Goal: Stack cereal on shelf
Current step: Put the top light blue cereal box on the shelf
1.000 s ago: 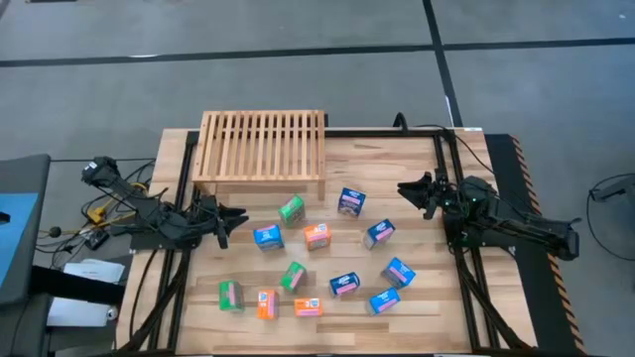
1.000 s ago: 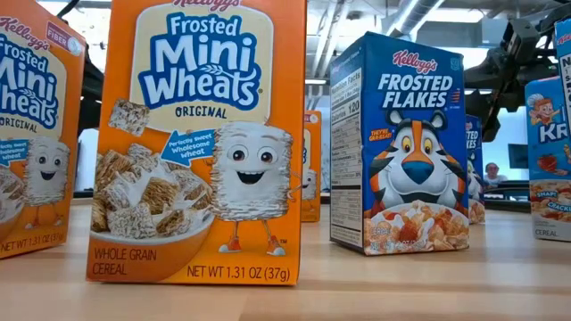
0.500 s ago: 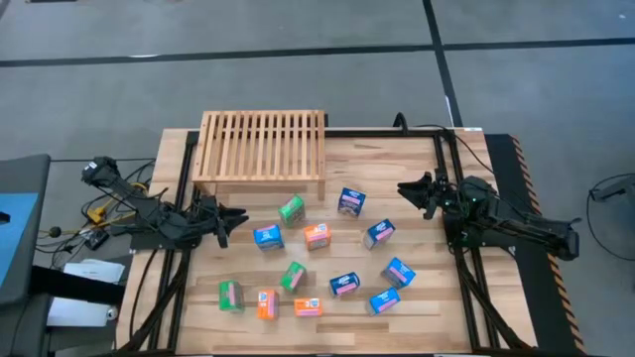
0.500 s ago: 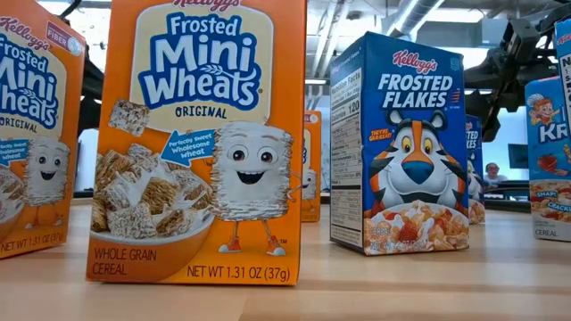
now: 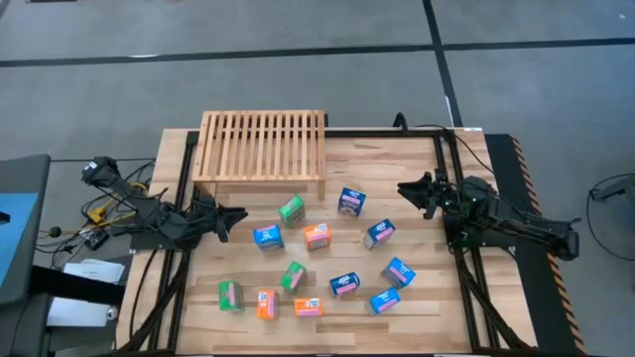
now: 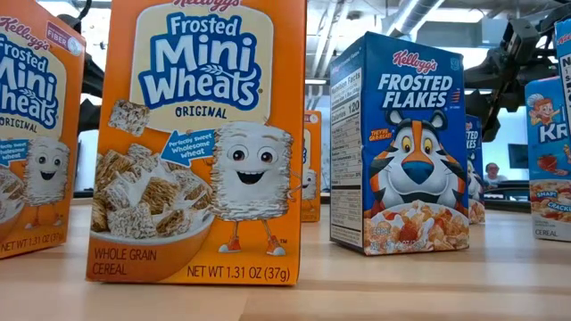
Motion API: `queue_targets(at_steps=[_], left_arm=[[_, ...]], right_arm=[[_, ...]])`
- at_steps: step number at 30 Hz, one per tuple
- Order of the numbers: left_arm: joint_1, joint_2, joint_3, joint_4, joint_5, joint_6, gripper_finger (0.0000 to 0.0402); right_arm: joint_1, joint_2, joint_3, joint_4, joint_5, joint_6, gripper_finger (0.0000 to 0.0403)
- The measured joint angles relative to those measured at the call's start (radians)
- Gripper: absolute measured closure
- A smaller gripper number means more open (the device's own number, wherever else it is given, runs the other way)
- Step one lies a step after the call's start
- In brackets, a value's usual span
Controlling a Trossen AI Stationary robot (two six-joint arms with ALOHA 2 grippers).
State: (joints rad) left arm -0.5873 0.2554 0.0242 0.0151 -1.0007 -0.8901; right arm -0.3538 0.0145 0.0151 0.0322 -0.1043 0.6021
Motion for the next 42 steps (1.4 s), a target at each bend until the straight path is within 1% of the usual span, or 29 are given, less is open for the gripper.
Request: queue_targets(at_steps=[4, 8, 10, 13, 15, 17, 21, 24, 27, 30, 32, 36, 40, 42], left_arm=[[0.000, 0.000, 0.000, 0.000, -0.003, 0.026, 0.0258], [0.000, 0.000, 0.000, 0.011, -0.009, 0.014, 0.0258], [0.000, 0.000, 0.000, 0.063, 0.011, 0.015, 0.0257], [0.000, 0.000, 0.000, 0.192, 0.090, 0.107, 0.0247], [0.000, 0.000, 0.007, 0.290, 0.130, 0.183, 0.0231], [0.000, 0.000, 0.038, 0.329, 0.152, 0.250, 0.0209], [0.000, 0.002, 0.133, 0.333, 0.177, 0.386, 0.0154], [0.000, 0.028, 0.209, 0.328, 0.179, 0.486, 0.0118], [0.000, 0.065, 0.308, 0.225, 0.185, 0.542, 0.0098], [0.000, 0.129, 0.432, 0.035, 0.191, 0.545, 0.0093], [0.000, 0.194, 0.526, -0.091, 0.215, 0.543, 0.0093], [0.000, 0.363, 0.725, -0.343, 0.249, 0.518, 0.0093], [0.000, 0.549, 0.905, -0.629, 0.264, 0.452, 0.0093], [0.007, 0.638, 0.963, -0.722, 0.271, 0.423, 0.0093]], right_arm=[[0.000, 0.000, -0.002, 0.011, 0.000, 0.007, 0.0228], [0.000, -0.001, -0.002, 0.019, -0.001, 0.095, 0.0228], [0.000, -0.002, -0.002, 0.019, -0.003, 0.167, 0.0228], [0.000, -0.002, -0.002, 0.018, -0.003, 0.242, 0.0228], [0.000, -0.002, -0.002, 0.018, -0.003, 0.245, 0.0228], [0.000, -0.002, -0.002, 0.023, -0.003, 0.238, 0.0228], [0.000, -0.002, -0.002, 0.085, 0.004, 0.214, 0.0223], [0.000, -0.001, -0.002, 0.142, 0.036, 0.203, 0.0210], [-0.001, -0.002, -0.002, 0.194, 0.053, 0.175, 0.0186], [-0.002, -0.002, -0.001, 0.221, 0.075, 0.160, 0.0156], [-0.002, -0.002, -0.001, 0.229, 0.078, 0.160, 0.0136], [-0.002, -0.002, -0.001, 0.248, 0.078, 0.160, 0.0110], [-0.002, -0.002, 0.000, 0.244, 0.078, 0.159, 0.0106], [-0.002, -0.002, 0.000, 0.239, 0.078, 0.157, 0.0106]])
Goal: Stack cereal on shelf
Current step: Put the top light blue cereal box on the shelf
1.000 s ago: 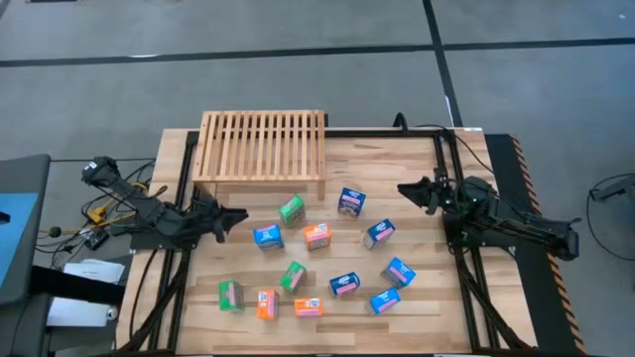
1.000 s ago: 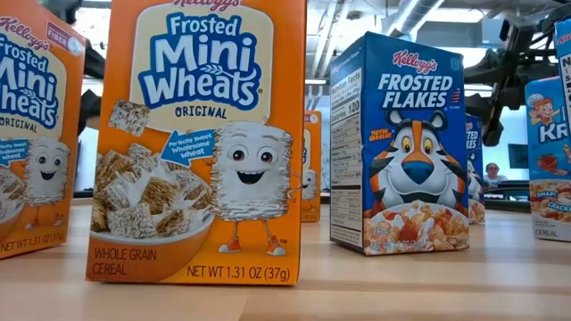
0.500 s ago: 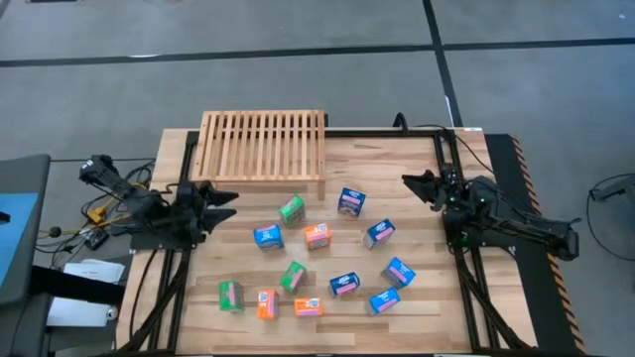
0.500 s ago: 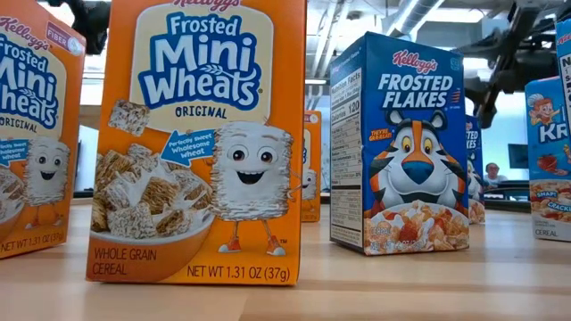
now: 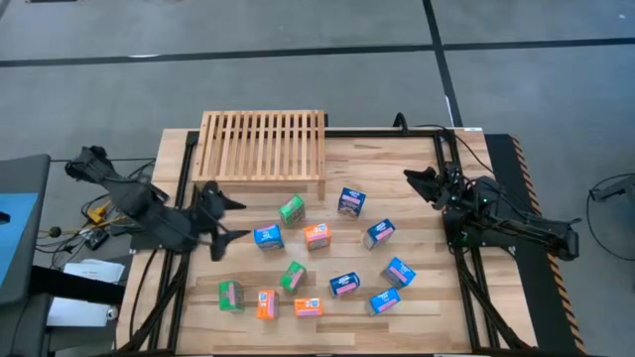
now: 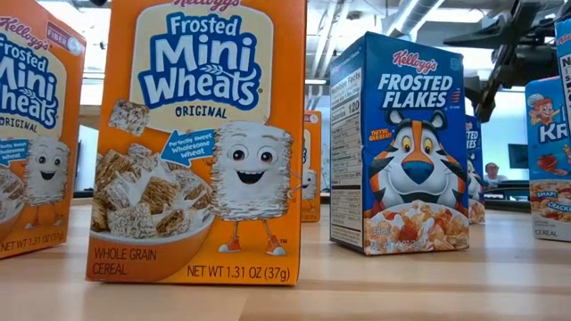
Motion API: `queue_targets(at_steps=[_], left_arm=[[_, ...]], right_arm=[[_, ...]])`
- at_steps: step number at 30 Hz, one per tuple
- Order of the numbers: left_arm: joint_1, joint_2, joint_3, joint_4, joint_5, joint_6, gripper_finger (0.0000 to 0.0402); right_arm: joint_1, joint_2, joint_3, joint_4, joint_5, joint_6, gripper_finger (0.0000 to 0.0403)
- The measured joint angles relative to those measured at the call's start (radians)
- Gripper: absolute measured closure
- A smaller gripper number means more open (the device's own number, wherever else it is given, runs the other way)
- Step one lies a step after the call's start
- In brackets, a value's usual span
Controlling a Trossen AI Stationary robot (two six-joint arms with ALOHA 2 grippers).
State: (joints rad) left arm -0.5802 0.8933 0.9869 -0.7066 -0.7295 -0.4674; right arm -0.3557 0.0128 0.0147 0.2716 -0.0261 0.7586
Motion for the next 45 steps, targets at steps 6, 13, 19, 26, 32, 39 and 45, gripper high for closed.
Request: queue_targets(at_steps=[6, 13, 19, 26, 32, 39, 45], left_arm=[[0.089, 0.209, 0.045, -0.067, 0.132, -0.023, 0.0093], [0.248, 0.300, 0.046, -0.049, 0.379, 0.099, 0.0093], [0.341, 0.312, 0.038, -0.061, 0.457, 0.212, 0.0093], [0.349, 0.338, -0.036, 0.009, 0.472, 0.217, 0.0093], [0.348, 0.360, -0.096, 0.061, 0.496, 0.204, 0.0093], [0.346, 0.368, -0.138, 0.114, 0.487, 0.198, 0.0100], [0.346, 0.370, -0.141, 0.116, 0.509, 0.211, 0.0153]], right_arm=[[0.000, 0.000, 0.000, -0.002, 0.002, -0.003, 0.0106], [0.000, 0.000, 0.000, -0.003, 0.002, -0.001, 0.0106], [0.000, 0.000, 0.001, -0.020, 0.002, -0.001, 0.0106], [0.001, 0.000, 0.001, -0.053, 0.001, 0.001, 0.0106], [0.000, 0.000, 0.001, -0.065, 0.001, 0.001, 0.0106], [0.000, 0.000, 0.001, -0.081, 0.002, 0.001, 0.0106], [0.000, 0.000, 0.001, -0.088, 0.002, 0.002, 0.0106]])
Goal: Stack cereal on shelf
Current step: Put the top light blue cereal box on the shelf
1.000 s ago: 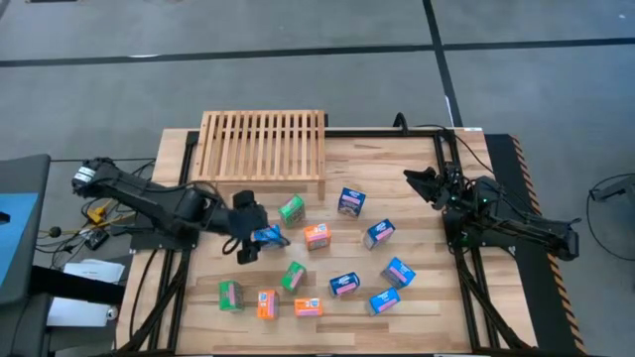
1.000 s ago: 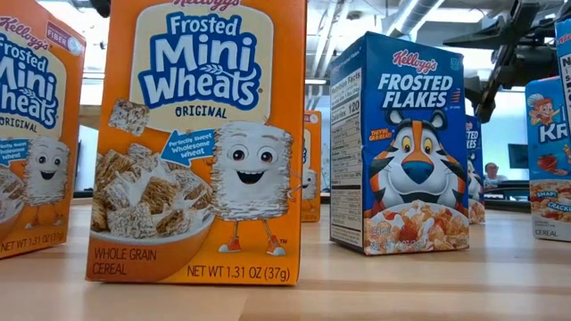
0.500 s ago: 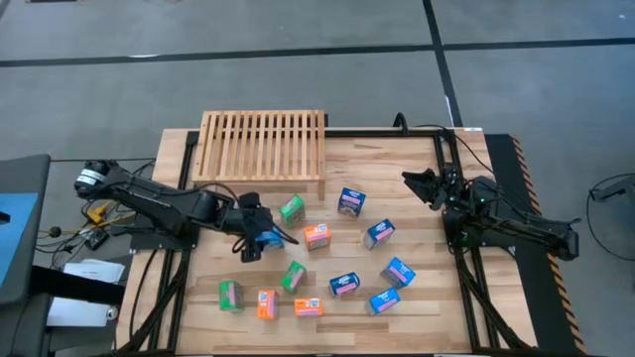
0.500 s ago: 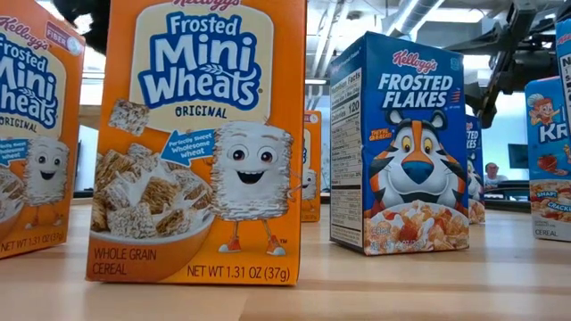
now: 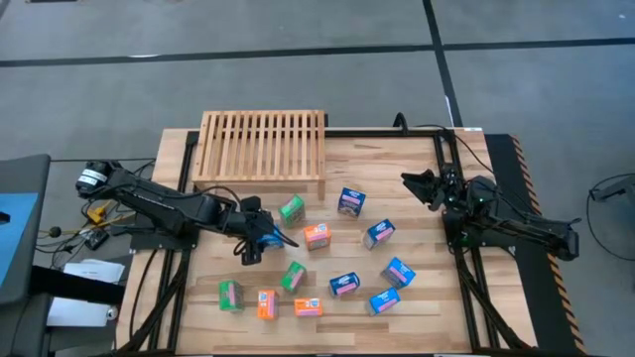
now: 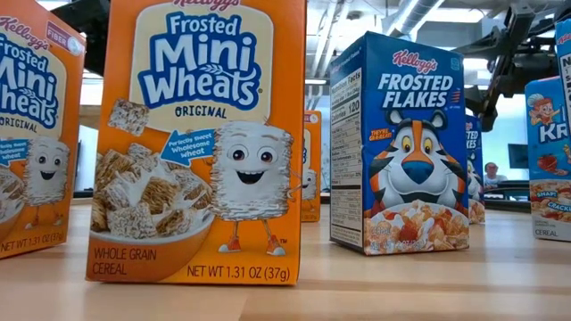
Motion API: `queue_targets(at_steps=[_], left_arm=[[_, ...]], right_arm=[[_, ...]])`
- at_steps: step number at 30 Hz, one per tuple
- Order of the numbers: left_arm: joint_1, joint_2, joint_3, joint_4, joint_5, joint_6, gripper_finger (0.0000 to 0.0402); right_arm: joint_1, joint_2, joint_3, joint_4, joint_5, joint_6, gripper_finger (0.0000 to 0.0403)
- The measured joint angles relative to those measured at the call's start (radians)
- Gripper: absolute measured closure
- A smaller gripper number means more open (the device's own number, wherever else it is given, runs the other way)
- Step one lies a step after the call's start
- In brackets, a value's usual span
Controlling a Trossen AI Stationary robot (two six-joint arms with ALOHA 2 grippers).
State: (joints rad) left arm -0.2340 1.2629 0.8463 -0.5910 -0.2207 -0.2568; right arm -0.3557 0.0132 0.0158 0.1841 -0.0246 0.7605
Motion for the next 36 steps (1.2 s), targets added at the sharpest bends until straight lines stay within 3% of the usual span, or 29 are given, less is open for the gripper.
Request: queue_targets(at_steps=[13, 24, 29, 36], left_arm=[[0.000, 0.000, 0.000, -0.001, 0.000, -0.021, 0.0256], [0.000, 0.000, 0.042, -0.011, 0.007, -0.080, 0.0266], [0.000, 0.000, 0.130, -0.075, 0.011, -0.084, 0.0267], [0.000, 0.000, 0.292, -0.209, -0.008, -0.065, 0.0267]], right_arm=[[0.000, 0.000, 0.000, 0.000, 0.000, 0.001, 0.0106], [0.000, 0.000, 0.000, 0.031, 0.000, 0.001, 0.0106], [0.000, 0.000, 0.007, 0.112, 0.017, -0.018, 0.0106], [0.000, 0.087, 0.142, 0.109, 0.077, -0.200, 0.0106]])
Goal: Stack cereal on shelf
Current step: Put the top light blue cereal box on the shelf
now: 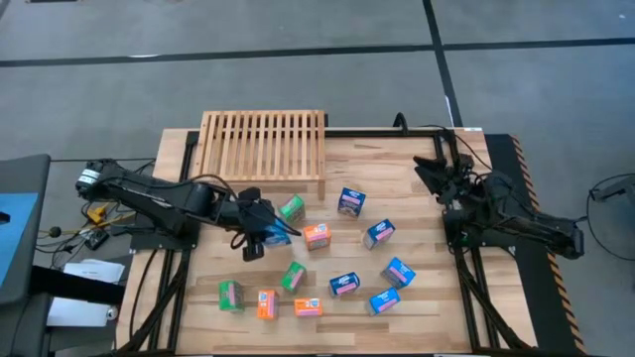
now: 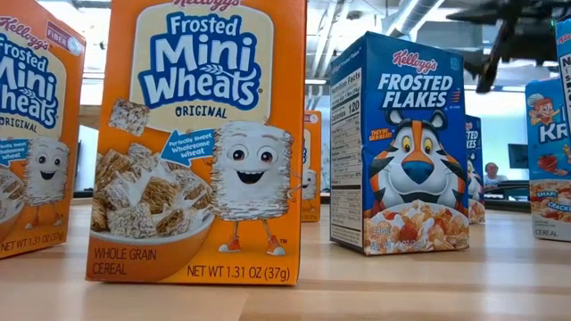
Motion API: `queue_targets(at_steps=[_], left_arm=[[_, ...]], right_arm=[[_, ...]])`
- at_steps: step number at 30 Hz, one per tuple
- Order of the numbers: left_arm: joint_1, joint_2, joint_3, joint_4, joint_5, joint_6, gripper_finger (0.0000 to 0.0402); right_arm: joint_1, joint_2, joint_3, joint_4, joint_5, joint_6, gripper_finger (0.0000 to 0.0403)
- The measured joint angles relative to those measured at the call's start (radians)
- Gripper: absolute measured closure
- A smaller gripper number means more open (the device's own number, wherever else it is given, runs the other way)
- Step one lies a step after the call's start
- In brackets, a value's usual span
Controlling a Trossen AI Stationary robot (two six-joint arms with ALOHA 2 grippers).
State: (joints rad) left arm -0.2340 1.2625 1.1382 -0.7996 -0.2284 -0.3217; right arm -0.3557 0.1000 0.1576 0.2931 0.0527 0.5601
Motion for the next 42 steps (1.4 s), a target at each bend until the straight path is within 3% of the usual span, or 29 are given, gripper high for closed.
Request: queue_targets(at_steps=[7, 14, 19, 25, 31, 42], left_arm=[[0.007, 0.000, 0.192, -0.053, -0.109, 0.101, 0.0267], [0.068, 0.000, 0.315, -0.059, -0.120, 0.256, 0.0267], [0.131, 0.000, 0.384, -0.085, -0.112, 0.359, 0.0267], [0.221, -0.001, 0.475, -0.082, -0.046, 0.461, 0.0267], [0.317, 0.000, 0.490, -0.087, 0.006, 0.582, 0.0267], [0.450, 0.000, 0.491, -0.084, 0.117, 0.699, 0.0267]], right_arm=[[0.001, 0.302, 0.253, -0.066, -0.032, -0.174, 0.0106], [0.002, 0.693, 0.588, -0.137, -0.237, -0.326, 0.0106], [0.002, 0.899, 0.847, -0.280, -0.340, -0.428, 0.0106], [0.030, 1.103, 1.112, -0.503, -0.364, -0.586, 0.0106], [0.077, 1.255, 1.284, -0.552, -0.365, -0.664, 0.0100], [0.106, 1.448, 1.470, -0.607, -0.366, -0.700, 0.0016]])
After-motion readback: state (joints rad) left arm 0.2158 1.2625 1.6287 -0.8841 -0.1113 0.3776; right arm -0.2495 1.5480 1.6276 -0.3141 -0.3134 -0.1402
